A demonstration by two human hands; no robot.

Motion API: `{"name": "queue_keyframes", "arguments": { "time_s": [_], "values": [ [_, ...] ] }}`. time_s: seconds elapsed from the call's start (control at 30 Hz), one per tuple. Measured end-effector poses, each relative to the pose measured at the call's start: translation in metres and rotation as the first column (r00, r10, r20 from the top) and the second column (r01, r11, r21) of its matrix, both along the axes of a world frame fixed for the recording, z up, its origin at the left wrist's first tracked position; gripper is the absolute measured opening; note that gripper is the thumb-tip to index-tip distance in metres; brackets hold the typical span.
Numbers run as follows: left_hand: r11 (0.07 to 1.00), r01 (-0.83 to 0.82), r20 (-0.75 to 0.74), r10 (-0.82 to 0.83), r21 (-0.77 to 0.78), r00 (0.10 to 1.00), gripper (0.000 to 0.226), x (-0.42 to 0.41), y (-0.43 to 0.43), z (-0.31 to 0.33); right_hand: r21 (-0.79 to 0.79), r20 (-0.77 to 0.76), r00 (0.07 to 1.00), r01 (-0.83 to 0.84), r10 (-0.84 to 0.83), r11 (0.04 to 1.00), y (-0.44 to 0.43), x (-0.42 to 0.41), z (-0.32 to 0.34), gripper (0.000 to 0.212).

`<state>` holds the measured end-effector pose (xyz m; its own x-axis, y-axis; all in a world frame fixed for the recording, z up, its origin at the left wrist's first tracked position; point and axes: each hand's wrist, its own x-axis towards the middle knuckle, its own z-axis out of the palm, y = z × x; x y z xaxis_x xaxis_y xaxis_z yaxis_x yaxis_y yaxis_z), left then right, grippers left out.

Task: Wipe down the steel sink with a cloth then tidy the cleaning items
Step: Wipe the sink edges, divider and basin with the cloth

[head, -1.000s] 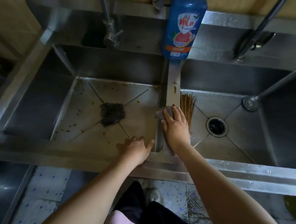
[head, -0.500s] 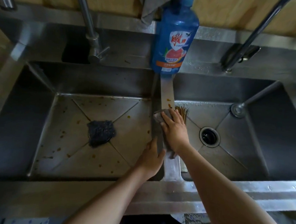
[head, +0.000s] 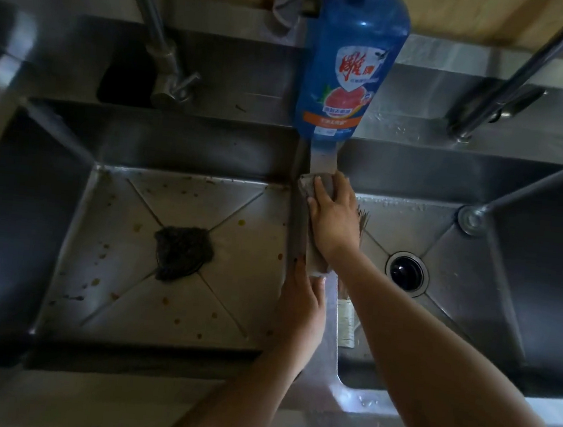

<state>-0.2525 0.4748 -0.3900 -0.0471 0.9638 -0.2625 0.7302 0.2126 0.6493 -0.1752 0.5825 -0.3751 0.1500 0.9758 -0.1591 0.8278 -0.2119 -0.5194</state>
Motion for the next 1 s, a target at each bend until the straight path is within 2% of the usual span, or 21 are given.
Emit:
{"name": "queue_keyframes", "arguments": {
  "time_s": [0.07,0.17,0.33,0.5,0.67,0.73,0.8,0.83,0.93,1.0],
  "values": [
    [0.99,0.058,-0.016,-0.06,-0.128,0.998,0.057,0.004,0.002,0.001,0.016,-0.061,0.998,0.017,-0.016,1.0,0.013,0.0,0.003,0.051],
    [0.992,0.027,-0.044,-0.033,-0.123,0.998,0.058,0.003,0.004,0.003,0.045,-0.072,0.997,0.011,-0.007,0.999,0.035,0.002,0.003,0.05],
    [0.989,0.025,-0.062,-0.034,-0.143,0.998,0.057,0.004,0.004,0.006,0.057,0.12,0.992,-0.054,0.047,0.997,0.062,0.007,-0.001,0.048],
    [0.986,0.021,-0.076,-0.034,-0.163,0.997,0.057,0.003,0.001,0.006,0.037,0.125,0.99,-0.066,0.061,0.997,0.066,0.009,-0.002,0.048],
    [0.985,0.02,-0.069,-0.032,-0.171,0.997,0.056,0.005,0.001,0.008,0.005,0.057,0.996,-0.068,0.068,0.998,0.027,0.006,0.001,0.049],
    [0.988,0.001,-0.053,-0.01,-0.153,0.999,0.053,0.002,0.001,0.007,-0.016,0.08,0.995,-0.066,0.067,0.998,0.004,0.003,0.002,0.049],
    [0.999,0.023,-0.048,-0.025,-0.047,0.999,0.047,0.001,0.003,0.01,-0.027,0.141,0.987,-0.072,0.075,0.997,-0.017,0.0,0.002,0.049],
    [0.998,0.022,0.009,-0.022,-0.052,1.0,0.045,0.001,0.003,0.014,-0.031,0.164,0.983,-0.079,0.083,0.996,-0.024,-0.001,0.001,0.049],
    [0.993,0.104,-0.088,-0.1,0.047,0.991,0.043,0.0,0.001,0.006,-0.046,0.173,0.98,-0.088,0.095,0.995,-0.024,0.0,-0.001,0.049],
    [0.994,0.101,-0.093,-0.096,0.048,0.991,0.042,0.0,0.002,0.007,-0.044,0.15,0.984,-0.086,0.092,0.995,-0.012,0.001,-0.001,0.049]
  ]
}}
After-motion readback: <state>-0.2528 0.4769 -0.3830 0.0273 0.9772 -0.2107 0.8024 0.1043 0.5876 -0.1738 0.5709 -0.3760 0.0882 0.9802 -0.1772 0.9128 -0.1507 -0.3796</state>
